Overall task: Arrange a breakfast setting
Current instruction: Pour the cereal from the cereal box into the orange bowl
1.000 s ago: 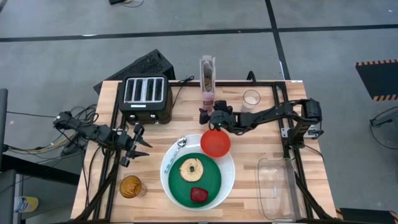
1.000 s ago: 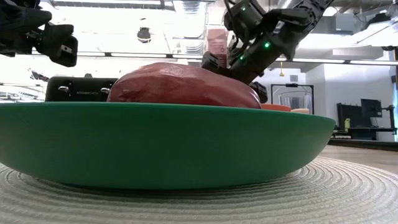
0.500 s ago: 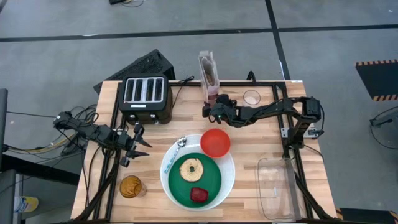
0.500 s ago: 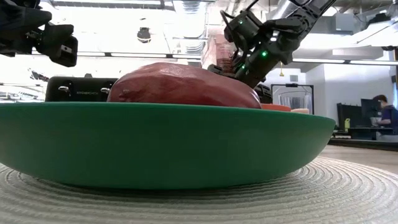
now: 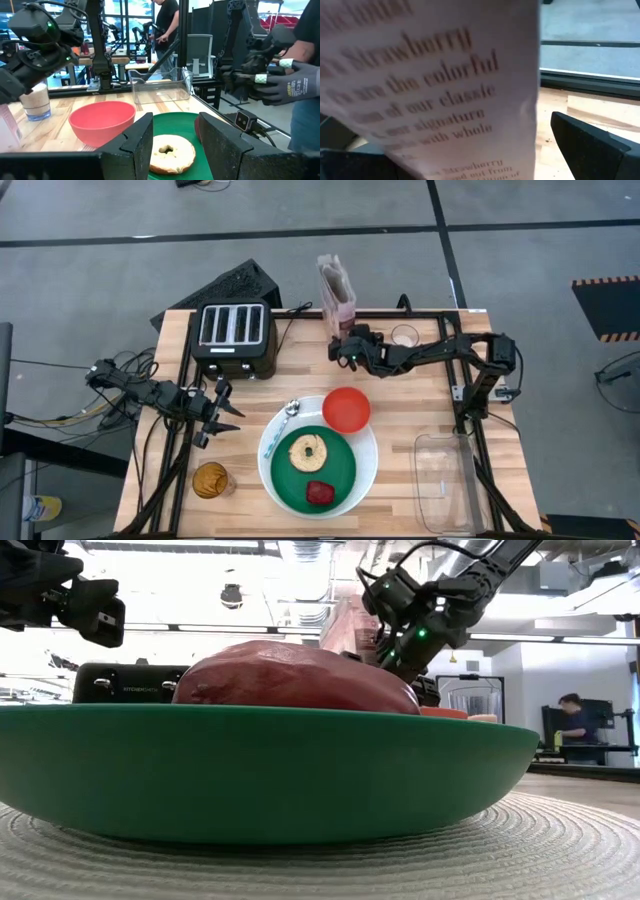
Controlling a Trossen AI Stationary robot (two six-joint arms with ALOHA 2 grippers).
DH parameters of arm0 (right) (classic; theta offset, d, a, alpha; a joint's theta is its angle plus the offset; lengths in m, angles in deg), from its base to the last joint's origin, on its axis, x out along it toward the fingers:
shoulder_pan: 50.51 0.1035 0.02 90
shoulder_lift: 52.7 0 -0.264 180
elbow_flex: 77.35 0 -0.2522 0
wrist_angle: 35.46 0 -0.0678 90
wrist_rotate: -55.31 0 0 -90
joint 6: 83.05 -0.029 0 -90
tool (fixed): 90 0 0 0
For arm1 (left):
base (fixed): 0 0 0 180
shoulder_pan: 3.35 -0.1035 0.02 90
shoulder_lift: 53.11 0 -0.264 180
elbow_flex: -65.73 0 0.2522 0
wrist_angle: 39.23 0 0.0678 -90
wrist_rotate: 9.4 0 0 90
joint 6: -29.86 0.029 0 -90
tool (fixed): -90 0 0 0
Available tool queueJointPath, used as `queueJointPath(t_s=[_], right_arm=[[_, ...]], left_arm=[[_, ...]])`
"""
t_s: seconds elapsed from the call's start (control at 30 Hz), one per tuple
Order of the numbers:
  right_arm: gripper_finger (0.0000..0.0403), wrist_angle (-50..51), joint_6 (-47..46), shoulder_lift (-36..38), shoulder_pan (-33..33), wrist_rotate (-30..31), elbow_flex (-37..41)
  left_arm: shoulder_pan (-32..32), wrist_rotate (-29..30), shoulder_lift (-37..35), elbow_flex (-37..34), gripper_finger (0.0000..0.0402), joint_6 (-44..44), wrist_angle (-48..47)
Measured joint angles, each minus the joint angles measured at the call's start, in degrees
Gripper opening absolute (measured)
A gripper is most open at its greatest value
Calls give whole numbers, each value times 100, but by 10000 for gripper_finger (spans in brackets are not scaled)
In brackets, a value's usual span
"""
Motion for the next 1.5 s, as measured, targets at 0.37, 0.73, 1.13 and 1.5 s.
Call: queueJointPath(t_s=[0.37, 0.73, 1.13, 1.5], right_arm=[[395, -533, -202, -560, -89, -214, 2], [289, -745, -133, -597, -121, -118, 2], [230, -735, -151, -590, -124, -91, 2], [214, -634, -146, -494, -52, -141, 2]], left_arm=[[0, 0, 1, 2, 144, 0, -1], [0, 0, 1, 2, 144, 0, -2], [0, 0, 1, 0, 144, 0, -2], [0, 0, 2, 1, 144, 0, -2]])
